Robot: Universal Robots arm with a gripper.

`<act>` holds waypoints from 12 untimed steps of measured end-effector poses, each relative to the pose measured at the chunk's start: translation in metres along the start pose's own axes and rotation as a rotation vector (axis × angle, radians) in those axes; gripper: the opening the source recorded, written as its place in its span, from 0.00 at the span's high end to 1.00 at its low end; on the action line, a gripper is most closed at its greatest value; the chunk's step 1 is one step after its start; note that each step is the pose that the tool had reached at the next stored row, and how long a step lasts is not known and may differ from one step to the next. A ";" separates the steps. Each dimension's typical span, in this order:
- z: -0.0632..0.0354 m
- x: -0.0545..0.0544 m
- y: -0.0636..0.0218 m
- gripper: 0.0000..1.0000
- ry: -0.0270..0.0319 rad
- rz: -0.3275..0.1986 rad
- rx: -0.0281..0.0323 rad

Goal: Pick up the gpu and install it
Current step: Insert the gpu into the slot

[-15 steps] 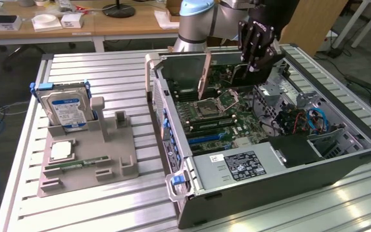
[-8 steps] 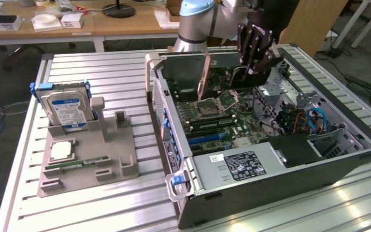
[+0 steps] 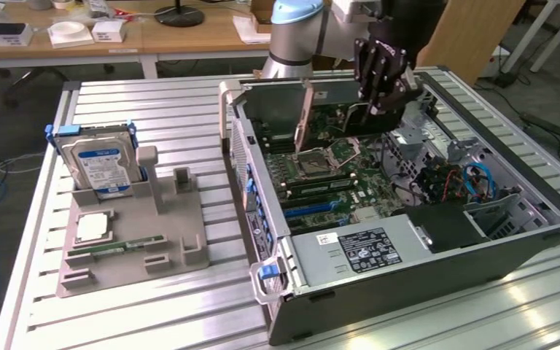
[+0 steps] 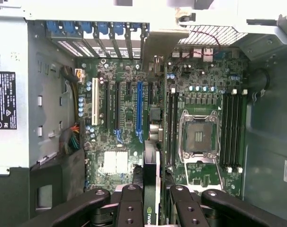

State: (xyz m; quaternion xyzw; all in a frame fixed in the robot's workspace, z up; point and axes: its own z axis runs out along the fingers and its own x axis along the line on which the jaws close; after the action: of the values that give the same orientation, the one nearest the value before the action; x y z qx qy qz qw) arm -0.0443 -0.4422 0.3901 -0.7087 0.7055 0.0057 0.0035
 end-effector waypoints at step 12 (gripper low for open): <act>0.0061 0.000 0.0112 0.73 0.0001 0.000 -0.0001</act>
State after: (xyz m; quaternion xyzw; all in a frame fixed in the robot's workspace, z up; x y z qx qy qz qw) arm -0.0555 -0.4422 0.3840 -0.7087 0.7055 0.0057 0.0035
